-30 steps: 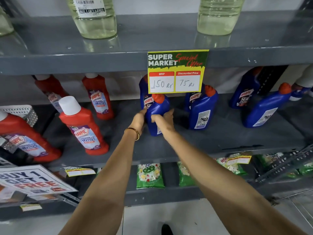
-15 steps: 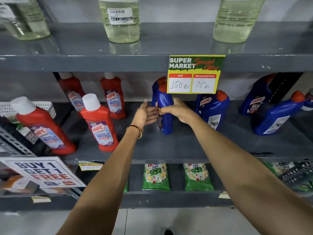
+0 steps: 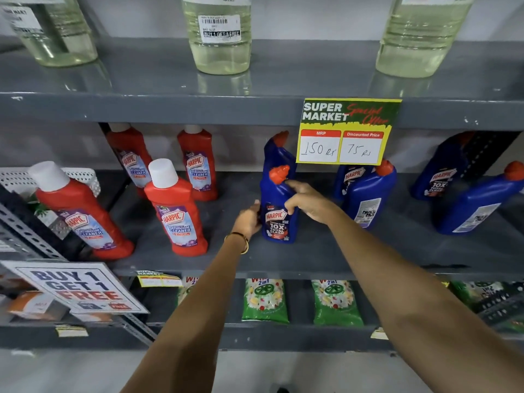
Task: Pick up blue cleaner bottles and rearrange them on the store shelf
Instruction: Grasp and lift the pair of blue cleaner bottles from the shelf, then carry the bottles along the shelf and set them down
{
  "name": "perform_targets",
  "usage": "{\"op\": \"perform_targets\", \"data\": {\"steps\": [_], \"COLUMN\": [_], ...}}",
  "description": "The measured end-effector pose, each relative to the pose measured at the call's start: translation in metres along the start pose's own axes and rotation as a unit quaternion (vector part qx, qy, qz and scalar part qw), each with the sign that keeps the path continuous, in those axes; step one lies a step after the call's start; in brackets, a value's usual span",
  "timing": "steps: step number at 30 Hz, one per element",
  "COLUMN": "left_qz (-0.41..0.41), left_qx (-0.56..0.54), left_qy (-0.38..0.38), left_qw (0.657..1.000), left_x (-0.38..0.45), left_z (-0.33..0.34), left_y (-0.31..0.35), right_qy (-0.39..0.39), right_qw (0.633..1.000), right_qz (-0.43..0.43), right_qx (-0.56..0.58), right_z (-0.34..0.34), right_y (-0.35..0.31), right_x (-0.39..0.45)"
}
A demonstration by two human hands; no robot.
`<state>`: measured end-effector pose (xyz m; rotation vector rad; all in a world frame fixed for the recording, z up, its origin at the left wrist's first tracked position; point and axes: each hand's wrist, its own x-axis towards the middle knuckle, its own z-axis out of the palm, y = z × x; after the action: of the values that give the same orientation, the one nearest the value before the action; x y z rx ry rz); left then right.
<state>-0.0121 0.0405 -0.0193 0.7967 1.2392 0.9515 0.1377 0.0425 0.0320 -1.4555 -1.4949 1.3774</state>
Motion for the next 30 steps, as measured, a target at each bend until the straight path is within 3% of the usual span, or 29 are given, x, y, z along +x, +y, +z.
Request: {"op": "perform_targets", "data": {"steps": [6,15,19,23,27,30], "left_qz": [0.052,0.098,0.155,0.214,0.247,0.252], "left_qx": [0.086,0.078,0.083,0.079,0.098,0.1], "left_qy": [-0.016,0.016,0.099,0.162,0.108,0.049], "left_qw": [0.995,0.992,0.98,0.96,0.958,0.961], "left_x": [0.002,-0.001,-0.01,-0.027,-0.043,-0.05], "left_z": [0.0,0.006,0.007,0.021,0.058,0.091], "left_y": [-0.014,-0.031,-0.039,-0.044,-0.052,-0.054], "right_qy": [0.001,0.073,0.106,0.234,0.402,0.458], "right_qw": [0.999,0.995,0.994,0.967,0.902,0.869], "right_qz": [0.017,0.024,0.017,0.0,0.049,0.107], "right_qx": [-0.039,-0.062,-0.007,0.101,0.147,0.156], "right_z": [-0.01,-0.012,-0.009,-0.008,-0.015,-0.025], "right_y": [0.003,0.016,0.029,0.037,0.051,0.063], "right_x": [0.001,-0.01,-0.017,-0.029,-0.048,-0.057]}}
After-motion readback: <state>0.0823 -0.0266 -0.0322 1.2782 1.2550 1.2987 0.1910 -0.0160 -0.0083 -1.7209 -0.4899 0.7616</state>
